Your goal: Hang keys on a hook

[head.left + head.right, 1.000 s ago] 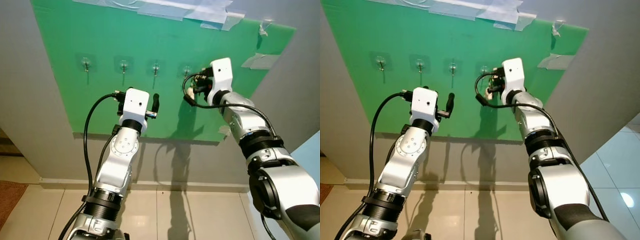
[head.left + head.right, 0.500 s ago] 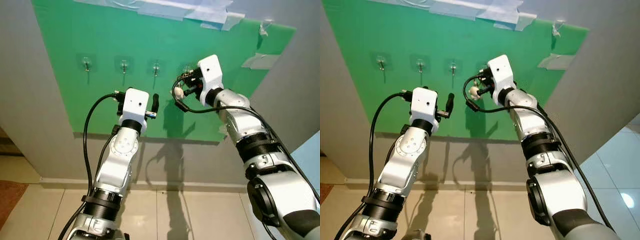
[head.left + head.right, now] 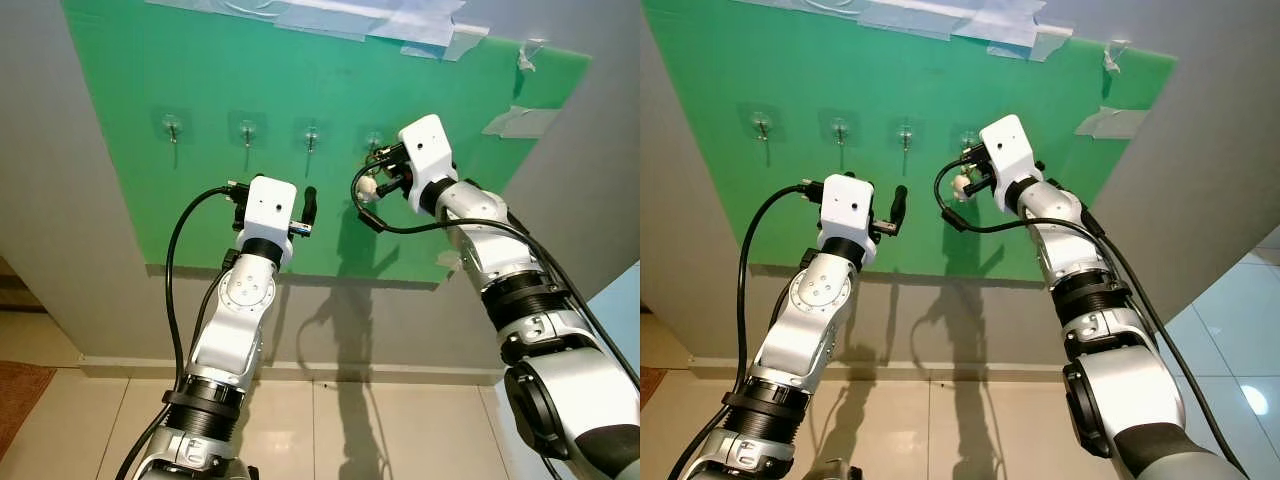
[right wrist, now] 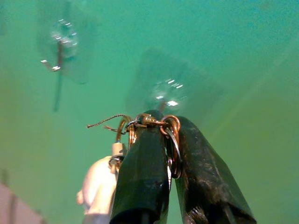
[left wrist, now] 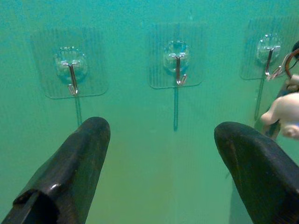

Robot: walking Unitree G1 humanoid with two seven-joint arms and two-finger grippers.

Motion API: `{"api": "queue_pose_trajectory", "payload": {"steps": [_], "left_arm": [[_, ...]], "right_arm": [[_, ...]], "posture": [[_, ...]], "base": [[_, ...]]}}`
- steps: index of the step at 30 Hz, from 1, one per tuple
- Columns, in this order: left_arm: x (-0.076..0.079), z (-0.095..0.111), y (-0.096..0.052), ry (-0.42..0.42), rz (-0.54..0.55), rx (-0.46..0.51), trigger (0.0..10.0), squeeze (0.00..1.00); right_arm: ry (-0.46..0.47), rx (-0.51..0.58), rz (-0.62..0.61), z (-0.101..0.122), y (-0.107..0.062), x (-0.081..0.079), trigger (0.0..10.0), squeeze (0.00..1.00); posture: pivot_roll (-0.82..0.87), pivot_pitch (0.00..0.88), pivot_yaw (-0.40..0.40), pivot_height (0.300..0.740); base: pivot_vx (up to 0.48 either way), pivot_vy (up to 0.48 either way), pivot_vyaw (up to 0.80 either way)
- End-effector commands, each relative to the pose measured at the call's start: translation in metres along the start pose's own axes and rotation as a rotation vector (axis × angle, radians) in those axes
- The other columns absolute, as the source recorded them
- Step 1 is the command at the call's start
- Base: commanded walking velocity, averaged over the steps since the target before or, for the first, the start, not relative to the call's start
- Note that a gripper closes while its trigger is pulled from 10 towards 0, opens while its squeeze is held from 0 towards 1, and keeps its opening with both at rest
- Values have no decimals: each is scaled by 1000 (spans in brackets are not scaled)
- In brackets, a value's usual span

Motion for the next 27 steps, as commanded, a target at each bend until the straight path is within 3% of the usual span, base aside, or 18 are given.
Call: {"api": "queue_pose_trajectory", "payload": {"steps": [1,21,27], "left_arm": [[4,5,3,-2,-17,14,10000,0],[4,5,3,-6,-11,12,10000,0],[2,5,3,-5,-7,12,10000,0]], "right_arm": [[-43,15,-33,4,-2,8,0,0],[-88,9,-58,-2,3,1,0,0],[-142,52,-64,9,7,-2,0,0]], "posture": [[-3,0,-100,740],[2,0,-103,740],[9,0,-104,740]], "base": [[0,0,0],[0,0,0],[0,0,0]]}}
Point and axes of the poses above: a point about 5 cm out from each wrist's last joint towards the gripper, its own y axis pointing out of the wrist towards the gripper, its own z axis along the axis of the wrist's last joint, x = y × z, the point moved 2 cm from there along y, pointing out of the wrist towards the gripper, and after that the axes turned 3 degrees about -y, right-handed, at the moved point
